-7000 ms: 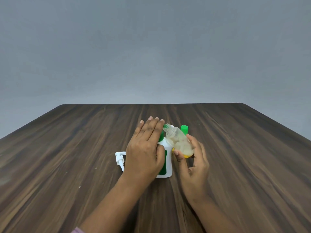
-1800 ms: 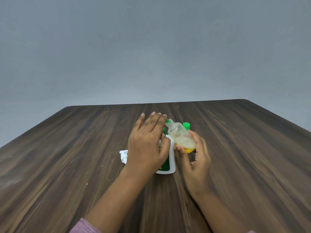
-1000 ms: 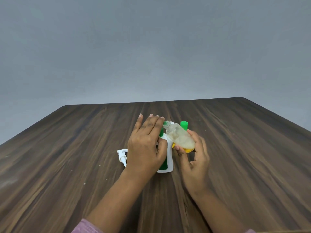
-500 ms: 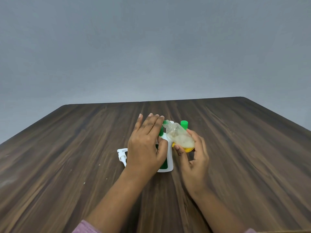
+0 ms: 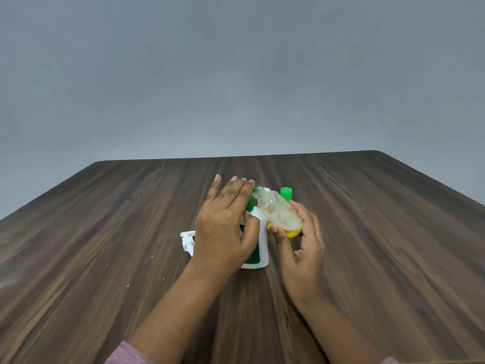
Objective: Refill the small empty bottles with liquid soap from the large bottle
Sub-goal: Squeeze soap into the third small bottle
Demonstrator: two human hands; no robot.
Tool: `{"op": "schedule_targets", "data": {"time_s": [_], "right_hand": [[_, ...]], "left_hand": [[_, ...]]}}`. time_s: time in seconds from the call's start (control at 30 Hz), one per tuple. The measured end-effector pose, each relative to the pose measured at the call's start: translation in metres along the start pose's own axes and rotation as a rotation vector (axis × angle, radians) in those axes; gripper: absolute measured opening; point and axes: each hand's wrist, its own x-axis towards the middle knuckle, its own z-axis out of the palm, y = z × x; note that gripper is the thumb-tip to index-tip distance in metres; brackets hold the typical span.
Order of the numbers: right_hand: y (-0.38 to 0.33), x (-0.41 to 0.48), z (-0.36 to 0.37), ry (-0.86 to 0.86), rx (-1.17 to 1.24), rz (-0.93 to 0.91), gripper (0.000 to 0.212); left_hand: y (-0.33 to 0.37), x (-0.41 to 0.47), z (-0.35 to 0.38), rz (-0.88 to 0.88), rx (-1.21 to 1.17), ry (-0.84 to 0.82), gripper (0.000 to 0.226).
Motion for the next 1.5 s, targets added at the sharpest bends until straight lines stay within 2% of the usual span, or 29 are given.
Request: {"op": "schedule_targets", "data": {"time_s": [0.3,0.57,0.83,1.23,1.37,1.5], "right_hand": [[0.000,0.001,0.003,-0.014,0.028,0.006,0.045],[0.001,0.001,0.001,-0.017,0.009,0.007,0.043],[-0.001,0.002,0.004,-0.022,0.055,0.010,0.049],[0.001,0.002,0.003,-0.014,0.035,0.007,0.044],[0.001,0.002,0.004,-0.019,0.050,0.017,0.050],[0.001,0.001,0.000,-0.024,0.023,0.021,0.047]], "left_hand": [[0.002,0.010,-0.010,0.033,0.023,0.005,0.049],[0.002,-0.004,0.003,-0.033,-0.040,0.004,0.053],[0.004,0.009,-0.010,0.011,0.013,-0.018,0.050],[0.004,0.009,-0.007,-0.008,0.003,-0.004,0.050],[0.003,0.011,-0.009,0.012,0.025,-0.033,0.050],[0.000,0.002,-0.005,0.020,0.039,-0.065,0.050]]}}
